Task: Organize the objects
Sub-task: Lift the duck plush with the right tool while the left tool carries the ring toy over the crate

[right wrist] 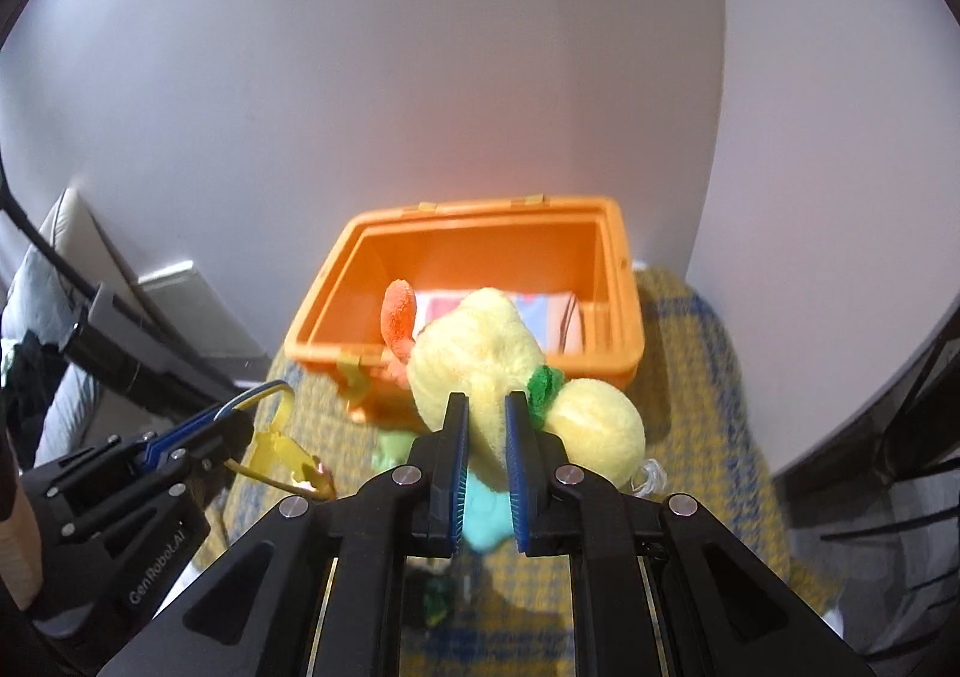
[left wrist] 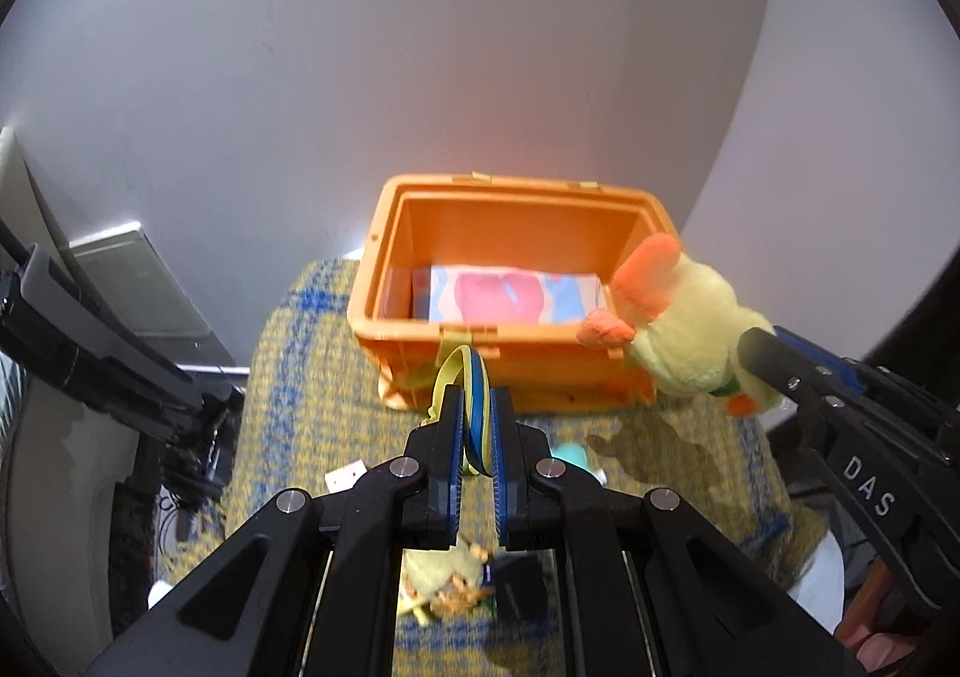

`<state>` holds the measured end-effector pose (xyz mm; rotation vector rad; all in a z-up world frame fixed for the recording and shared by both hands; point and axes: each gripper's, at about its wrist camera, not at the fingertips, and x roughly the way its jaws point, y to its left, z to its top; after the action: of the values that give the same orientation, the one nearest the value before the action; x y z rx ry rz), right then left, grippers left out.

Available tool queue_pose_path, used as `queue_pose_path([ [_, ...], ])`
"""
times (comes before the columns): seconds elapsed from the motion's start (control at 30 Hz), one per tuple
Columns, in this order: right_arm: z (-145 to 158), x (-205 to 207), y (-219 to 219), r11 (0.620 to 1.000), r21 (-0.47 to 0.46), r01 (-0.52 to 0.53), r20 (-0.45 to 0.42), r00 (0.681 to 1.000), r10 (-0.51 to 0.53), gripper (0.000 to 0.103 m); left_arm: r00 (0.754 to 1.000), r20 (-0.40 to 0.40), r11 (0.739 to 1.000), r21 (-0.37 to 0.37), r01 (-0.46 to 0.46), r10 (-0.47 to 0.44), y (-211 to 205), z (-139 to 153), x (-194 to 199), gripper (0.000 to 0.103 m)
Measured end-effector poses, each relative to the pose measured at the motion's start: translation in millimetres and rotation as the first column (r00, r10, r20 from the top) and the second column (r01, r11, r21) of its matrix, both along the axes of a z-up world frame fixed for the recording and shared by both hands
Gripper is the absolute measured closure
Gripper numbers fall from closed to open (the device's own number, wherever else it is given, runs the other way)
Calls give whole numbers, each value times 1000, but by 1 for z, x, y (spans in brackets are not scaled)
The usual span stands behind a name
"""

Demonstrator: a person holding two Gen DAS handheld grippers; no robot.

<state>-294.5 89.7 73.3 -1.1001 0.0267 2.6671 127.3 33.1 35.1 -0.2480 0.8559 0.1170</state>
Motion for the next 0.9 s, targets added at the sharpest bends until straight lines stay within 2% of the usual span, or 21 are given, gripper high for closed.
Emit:
queue_pose_path([
  [0.4,21,-59,14,1000,29,-2,-45,999,3,91,998,65,1000,21,4,-5,15,11,68,93],
  [0.57,16,-80,24,1000,24,2,-36,999,-1,91,998,68,999,30,11,-13,20,3,94,93],
  [0.9,-1,-115,37,1000,22,-1,5,1000,1,90,999,23,999,21,34,-34,27,-25,133,93],
])
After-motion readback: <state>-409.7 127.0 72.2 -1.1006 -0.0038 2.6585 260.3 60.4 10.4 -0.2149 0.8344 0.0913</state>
